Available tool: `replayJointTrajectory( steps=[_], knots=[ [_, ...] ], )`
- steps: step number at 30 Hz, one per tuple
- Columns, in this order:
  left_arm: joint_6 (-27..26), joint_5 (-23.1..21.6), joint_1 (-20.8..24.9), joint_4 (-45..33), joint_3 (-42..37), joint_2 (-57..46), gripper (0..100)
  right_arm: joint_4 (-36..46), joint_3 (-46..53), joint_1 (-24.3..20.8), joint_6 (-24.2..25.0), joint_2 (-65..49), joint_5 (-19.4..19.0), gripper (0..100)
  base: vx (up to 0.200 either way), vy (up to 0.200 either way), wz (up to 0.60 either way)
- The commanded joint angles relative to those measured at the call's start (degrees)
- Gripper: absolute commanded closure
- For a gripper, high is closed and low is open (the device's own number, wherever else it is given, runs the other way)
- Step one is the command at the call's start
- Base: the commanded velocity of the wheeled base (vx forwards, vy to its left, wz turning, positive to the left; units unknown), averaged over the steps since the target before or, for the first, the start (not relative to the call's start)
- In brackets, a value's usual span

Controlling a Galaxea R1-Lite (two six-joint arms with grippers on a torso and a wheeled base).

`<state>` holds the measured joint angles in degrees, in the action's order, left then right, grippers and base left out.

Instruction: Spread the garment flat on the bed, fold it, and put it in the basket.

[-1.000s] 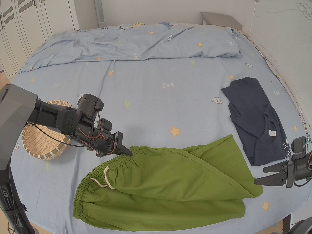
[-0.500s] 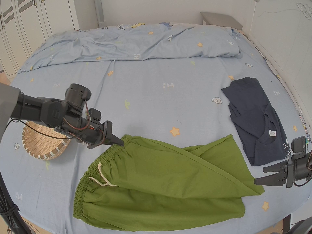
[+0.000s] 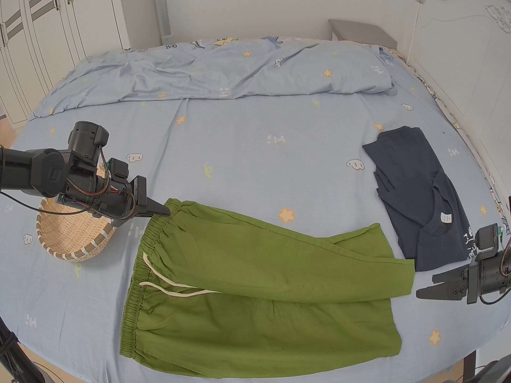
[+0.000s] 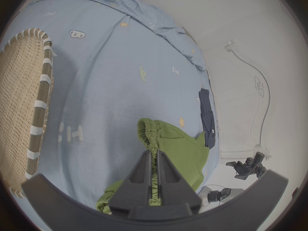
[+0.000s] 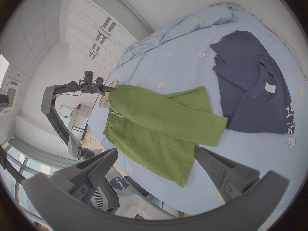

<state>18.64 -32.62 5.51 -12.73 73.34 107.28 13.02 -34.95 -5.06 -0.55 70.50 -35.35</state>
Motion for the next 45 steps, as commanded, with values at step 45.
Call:
replayJointTrajectory(
  steps=[45],
  knots=[
    [-0.36,0.01,-0.06,0.60,-0.21,-0.05,100,-25.68,0.32,10.60,1.87,32.77,-3.58,0,0.000,0.000,0.00]
  ],
)
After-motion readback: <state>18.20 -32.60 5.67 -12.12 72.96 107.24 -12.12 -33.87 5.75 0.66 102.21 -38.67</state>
